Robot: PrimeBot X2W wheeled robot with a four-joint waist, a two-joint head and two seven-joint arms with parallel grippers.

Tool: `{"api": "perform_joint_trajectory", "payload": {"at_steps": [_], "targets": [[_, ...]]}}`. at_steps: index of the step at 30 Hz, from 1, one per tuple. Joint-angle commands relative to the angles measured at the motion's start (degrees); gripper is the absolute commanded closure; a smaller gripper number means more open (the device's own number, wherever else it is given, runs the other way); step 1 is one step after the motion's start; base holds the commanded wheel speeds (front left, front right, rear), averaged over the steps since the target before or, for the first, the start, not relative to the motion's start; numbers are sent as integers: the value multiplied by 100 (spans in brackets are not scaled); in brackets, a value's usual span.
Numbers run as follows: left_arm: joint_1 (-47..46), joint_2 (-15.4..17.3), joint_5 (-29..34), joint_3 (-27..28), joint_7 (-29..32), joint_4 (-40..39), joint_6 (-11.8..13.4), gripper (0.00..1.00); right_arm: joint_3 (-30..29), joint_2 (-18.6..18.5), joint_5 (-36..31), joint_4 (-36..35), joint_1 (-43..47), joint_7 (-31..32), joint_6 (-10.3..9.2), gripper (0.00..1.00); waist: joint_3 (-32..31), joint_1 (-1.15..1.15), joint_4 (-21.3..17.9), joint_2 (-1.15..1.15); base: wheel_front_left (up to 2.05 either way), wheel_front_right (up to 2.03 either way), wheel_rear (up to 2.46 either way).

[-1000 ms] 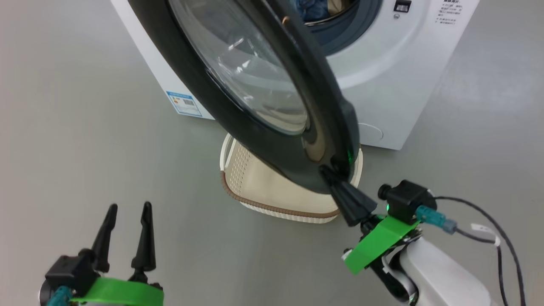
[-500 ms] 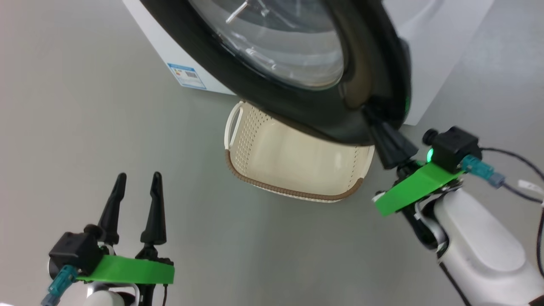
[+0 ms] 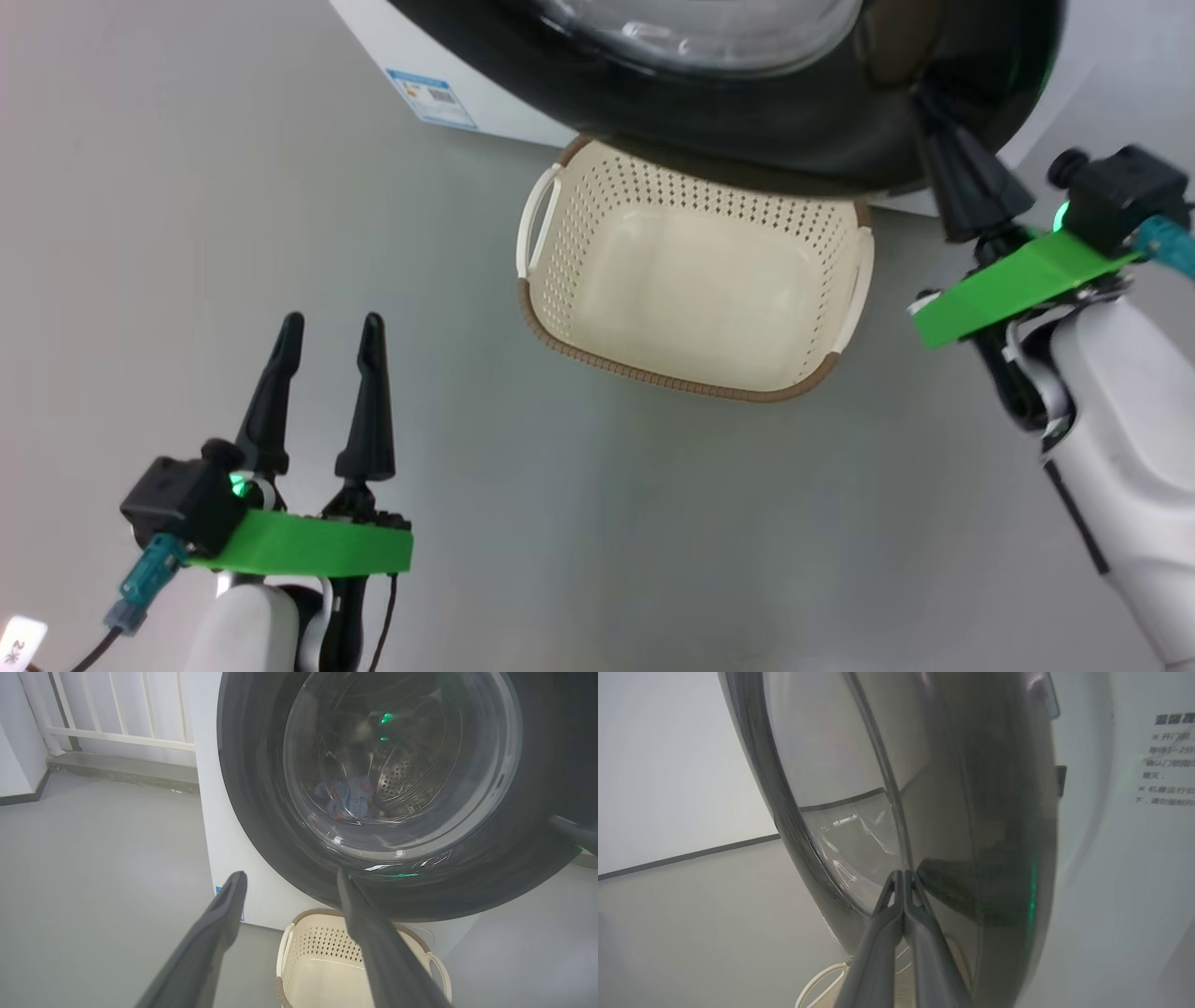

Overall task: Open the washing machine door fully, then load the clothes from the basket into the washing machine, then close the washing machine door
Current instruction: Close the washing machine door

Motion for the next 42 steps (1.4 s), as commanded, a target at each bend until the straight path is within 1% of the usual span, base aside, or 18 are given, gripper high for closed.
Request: {"api": "perform_joint_trajectory", "payload": {"at_steps": [1, 7, 12, 18, 23, 27, 32, 37, 42], "targets": [[-134, 123, -30, 172, -37, -180, 3, 0, -10, -51, -49, -39, -127, -28, -2, 100, 159, 0, 106, 0, 0, 0, 0], [-321, 78, -50, 63, -37, -261, 3, 0, -164, -241, -86, 155, -539, -28, -2, 100, 399, 0, 208, 0, 0, 0, 0], [-453, 58, -73, -8, -37, -311, 3, 0, -294, -332, -135, 250, -866, -28, -2, 100, 569, 0, 264, 0, 0, 0, 0], [-614, 46, -104, -70, -37, -394, 3, 0, -395, -400, -241, 359, -1305, -28, -2, 100, 787, 0, 315, 0, 0, 0, 0], [-709, 41, -115, -111, -37, -414, 3, 0, -604, -358, -345, 418, -1544, -28, -2, 100, 899, 0, 333, 0, 0, 0, 0], [-760, 38, -123, -128, -37, -397, 3, 0, -661, -318, -401, 427, -1589, -28, -2, 100, 914, 0, 338, 0, 0, 0, 0], [-764, 37, -113, -105, -37, -360, 3, 0, -598, -226, -417, 384, -1491, -28, -2, 100, 847, 0, 301, 0, 0, 0, 0], [-691, 46, -94, -74, -37, -236, 3, 0, -548, -122, -360, 329, -1243, -28, -2, 100, 644, 0, 224, 0, 0, 0, 0], [-543, 144, -58, -2, -37, -84, 3, 0, -523, 4, -285, 219, -864, -28, -2, 100, 358, 0, 83, 0, 0, 0, 0]]}}
